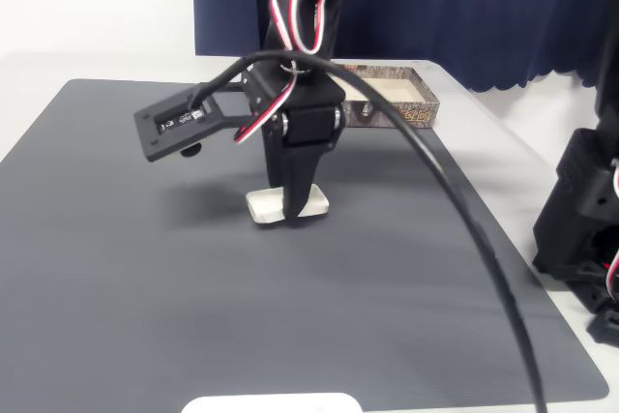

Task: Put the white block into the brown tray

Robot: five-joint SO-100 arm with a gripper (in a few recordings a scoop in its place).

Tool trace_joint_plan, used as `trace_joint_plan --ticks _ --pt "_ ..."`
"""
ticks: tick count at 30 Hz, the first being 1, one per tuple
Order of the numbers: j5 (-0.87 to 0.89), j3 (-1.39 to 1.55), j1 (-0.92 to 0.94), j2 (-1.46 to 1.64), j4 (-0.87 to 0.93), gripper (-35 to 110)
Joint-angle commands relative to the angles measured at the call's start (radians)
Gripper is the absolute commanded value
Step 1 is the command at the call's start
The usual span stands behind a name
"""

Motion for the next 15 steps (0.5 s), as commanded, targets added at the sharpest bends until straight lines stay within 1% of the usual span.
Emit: trace_joint_plan --ticks 1,7,15 --pt "0.017 0.014 0.009 0.126 -0.003 9" --pt "0.026 0.038 0.057 0.219 -0.012 8" --pt "-0.028 -0.132 0.229 0.19 0.052 5"
